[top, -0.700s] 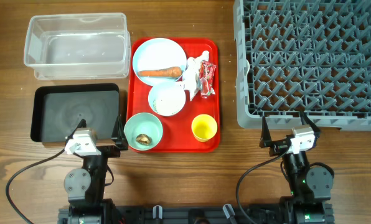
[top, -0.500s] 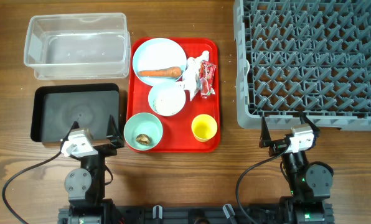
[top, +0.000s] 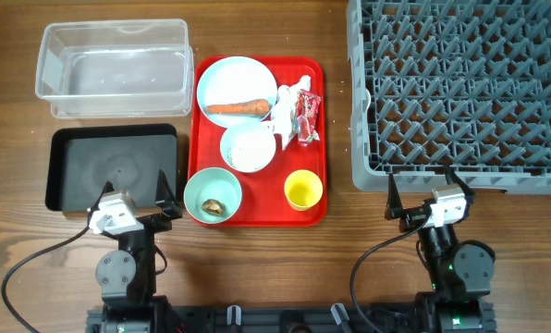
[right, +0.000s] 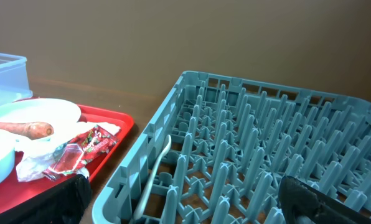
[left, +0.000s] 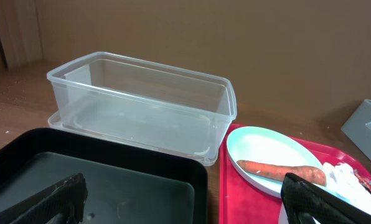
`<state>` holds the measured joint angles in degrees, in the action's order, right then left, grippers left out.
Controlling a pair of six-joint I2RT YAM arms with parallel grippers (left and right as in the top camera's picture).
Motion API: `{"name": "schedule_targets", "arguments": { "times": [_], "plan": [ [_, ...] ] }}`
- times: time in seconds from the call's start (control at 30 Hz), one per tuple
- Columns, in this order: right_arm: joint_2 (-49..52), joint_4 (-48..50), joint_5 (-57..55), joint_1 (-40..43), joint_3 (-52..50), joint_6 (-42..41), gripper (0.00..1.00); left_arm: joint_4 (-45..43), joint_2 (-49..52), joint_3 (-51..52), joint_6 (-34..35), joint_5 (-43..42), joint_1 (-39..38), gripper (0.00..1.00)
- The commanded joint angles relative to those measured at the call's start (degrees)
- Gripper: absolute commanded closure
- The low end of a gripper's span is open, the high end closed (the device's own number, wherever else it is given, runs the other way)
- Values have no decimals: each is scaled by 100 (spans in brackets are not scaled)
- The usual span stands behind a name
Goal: Sort waste into correct bins and load items into the dishwasher rack
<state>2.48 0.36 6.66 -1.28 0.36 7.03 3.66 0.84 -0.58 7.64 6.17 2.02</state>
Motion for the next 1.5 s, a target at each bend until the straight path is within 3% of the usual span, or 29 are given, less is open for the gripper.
{"name": "schedule_targets", "arguments": {
  "times": [0.0, 0.3, 0.43, 0.57, 0.73, 0.87, 1.0, 1.23, 1.33, 1.47],
  "plan": [
    [33, 13, 72, 24, -7, 46, 0, -17, -68, 26, 28, 94, -26, 0],
    [33, 74, -151, 24, -7, 52, 0, -35, -68, 26, 26, 107, -26, 0],
    [33, 1246, -315, 24, -7, 15, 0, -214, -68, 26, 28, 48, -26, 0],
    [33, 2470, -313, 24, -2, -579, 0, -820, -68, -20, 26, -162, -26, 0],
    [44, 2621, -55, 24, 461, -717, 0, -680, 221, -809, 4, -164, -26, 0],
    [365, 2549, -55, 24, 1165, -710, 0, -476, 1071, -1762, 0, -262, -26, 0],
    [1316, 1674, 214, 24, 2330, -763, 0, 691, 2653, -3508, -149, -616, -31, 0],
    [3783, -1290, 765, 24, 5353, -734, 0, 3528, 5748, -6944, -146, -680, -85, 0],
    [4645, -2586, 765, 24, 6404, -697, 0, 4559, 6723, -7991, -144, -686, -326, 0],
    [5849, -4116, 769, 24, 7503, -509, 0, 5421, 7908, -8797, -142, -1370, -1134, 0]
  ]
}}
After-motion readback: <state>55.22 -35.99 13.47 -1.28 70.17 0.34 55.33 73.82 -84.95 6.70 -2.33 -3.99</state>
